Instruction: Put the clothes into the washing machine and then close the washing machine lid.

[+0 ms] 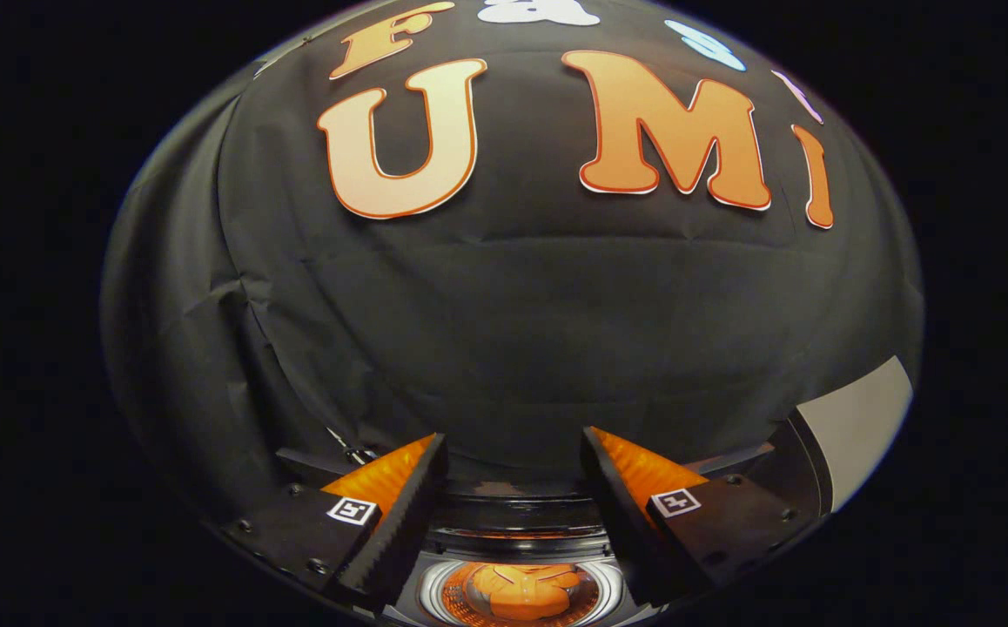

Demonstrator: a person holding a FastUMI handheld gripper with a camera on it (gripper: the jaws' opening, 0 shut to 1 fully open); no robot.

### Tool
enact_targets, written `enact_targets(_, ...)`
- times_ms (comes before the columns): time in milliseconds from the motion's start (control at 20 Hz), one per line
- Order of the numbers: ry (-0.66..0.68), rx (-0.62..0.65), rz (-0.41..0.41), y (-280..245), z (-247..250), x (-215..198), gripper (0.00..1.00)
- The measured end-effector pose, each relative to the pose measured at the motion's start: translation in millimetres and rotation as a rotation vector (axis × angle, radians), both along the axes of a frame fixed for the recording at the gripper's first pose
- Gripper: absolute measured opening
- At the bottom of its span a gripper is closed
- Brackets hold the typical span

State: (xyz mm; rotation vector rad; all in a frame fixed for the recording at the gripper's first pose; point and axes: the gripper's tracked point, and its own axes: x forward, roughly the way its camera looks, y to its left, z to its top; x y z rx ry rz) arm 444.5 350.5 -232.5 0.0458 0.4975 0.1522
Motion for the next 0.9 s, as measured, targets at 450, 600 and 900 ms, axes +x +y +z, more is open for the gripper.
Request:
enact_targets(450,-0.063,-0.007,-0.011,1,-3,-7,1.00)
enact_targets(600,-0.080,-0.002,-0.010,0,-3,-14,1.00)
enact_targets(900,-0.114,0.002,0.000,-1,-2,-36,1.00)
